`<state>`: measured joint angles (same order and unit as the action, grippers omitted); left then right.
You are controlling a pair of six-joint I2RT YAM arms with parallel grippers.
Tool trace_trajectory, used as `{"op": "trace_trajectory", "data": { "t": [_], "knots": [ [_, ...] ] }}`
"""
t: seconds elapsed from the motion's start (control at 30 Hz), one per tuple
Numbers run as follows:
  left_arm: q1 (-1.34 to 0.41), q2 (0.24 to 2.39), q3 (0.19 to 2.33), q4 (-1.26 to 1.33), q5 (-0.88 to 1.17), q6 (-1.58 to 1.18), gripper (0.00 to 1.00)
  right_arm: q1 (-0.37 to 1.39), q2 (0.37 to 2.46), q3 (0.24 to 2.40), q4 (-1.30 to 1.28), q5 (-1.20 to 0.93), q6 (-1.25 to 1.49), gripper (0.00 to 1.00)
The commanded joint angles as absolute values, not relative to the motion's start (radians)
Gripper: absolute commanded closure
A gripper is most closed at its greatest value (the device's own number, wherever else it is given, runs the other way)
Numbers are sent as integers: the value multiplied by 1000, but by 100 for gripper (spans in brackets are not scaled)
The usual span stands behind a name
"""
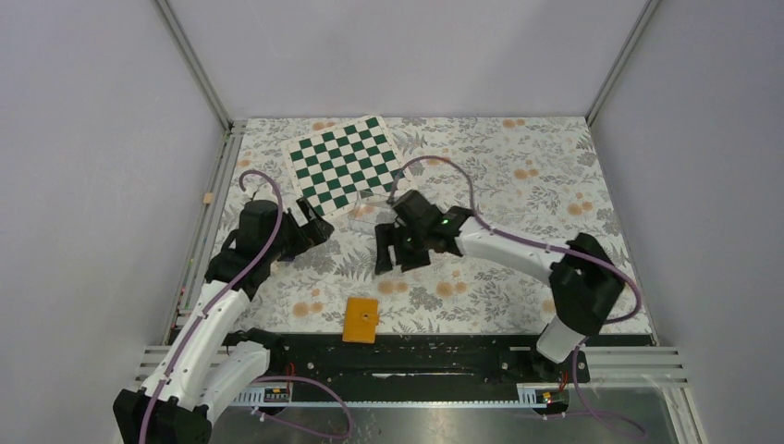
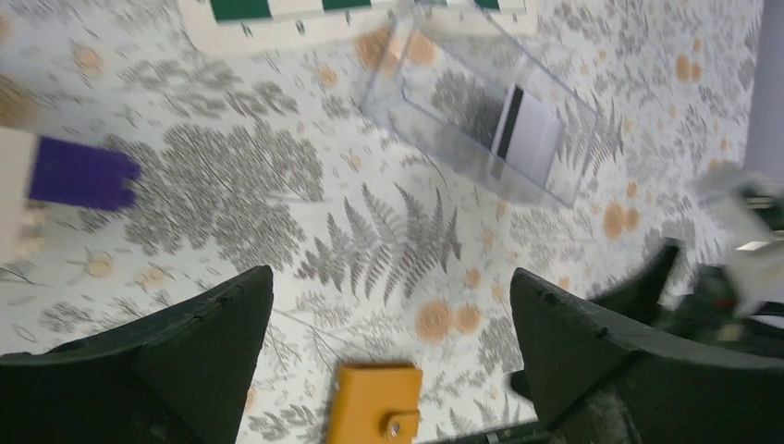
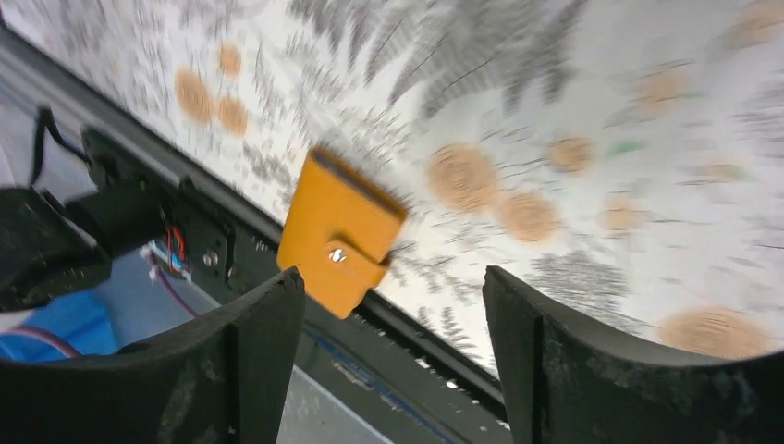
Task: Put the credit cards into the card holder
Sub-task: Reset both arms
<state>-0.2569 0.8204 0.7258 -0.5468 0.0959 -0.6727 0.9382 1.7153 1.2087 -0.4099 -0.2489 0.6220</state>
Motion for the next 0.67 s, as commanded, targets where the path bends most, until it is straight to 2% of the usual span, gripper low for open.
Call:
{"op": "trace_trajectory", "data": {
  "t": [0.0,0.13,0.37,0.5,0.63],
  "knots": [
    [-247,832,795,-413,-89,-573,1,818,1539,1153,-396,-124,576,17],
    [-241,880,805,-333,-196,-497,1,682,1391,1087,-402,-30,503,1],
    [-204,939,712,-68,-387,-400,1,403,1103,894,-360,311,318,1],
    [-113,1001,617,142,-372,-396,1,332,996,713,-161,612,209,1],
    [-3,1107,552,317,-315,-409,1,316,971,483,238,804,129,1]
  ]
}}
